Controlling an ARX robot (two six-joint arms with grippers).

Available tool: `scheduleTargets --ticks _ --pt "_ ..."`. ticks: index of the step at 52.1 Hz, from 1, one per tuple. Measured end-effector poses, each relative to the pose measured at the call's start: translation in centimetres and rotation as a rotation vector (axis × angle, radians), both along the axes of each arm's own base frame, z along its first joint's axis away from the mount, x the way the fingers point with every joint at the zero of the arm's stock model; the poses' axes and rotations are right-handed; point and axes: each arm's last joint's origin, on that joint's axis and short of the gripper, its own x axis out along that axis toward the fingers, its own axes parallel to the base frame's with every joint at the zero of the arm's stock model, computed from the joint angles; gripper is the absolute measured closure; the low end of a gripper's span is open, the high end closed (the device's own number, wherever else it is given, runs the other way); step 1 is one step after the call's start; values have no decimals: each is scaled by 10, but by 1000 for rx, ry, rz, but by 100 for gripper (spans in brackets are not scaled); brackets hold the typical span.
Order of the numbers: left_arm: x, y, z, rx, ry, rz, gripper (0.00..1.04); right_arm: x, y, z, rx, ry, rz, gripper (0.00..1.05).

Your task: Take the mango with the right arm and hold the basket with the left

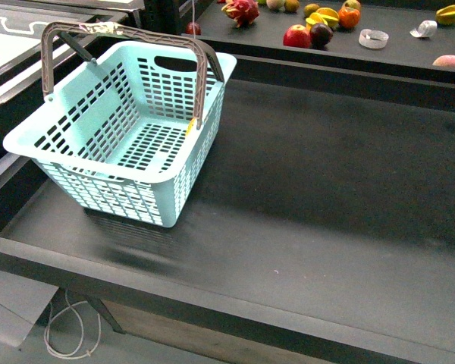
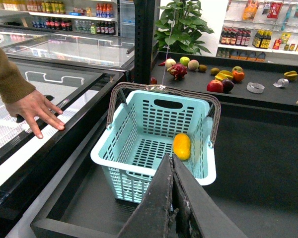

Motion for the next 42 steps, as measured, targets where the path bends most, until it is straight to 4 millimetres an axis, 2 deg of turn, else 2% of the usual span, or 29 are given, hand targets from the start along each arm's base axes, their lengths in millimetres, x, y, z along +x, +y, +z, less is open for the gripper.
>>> scheduleTargets --ticks 42 --pt "0 0 0 0 0 0 103 0 0 0 0 0 0 8"
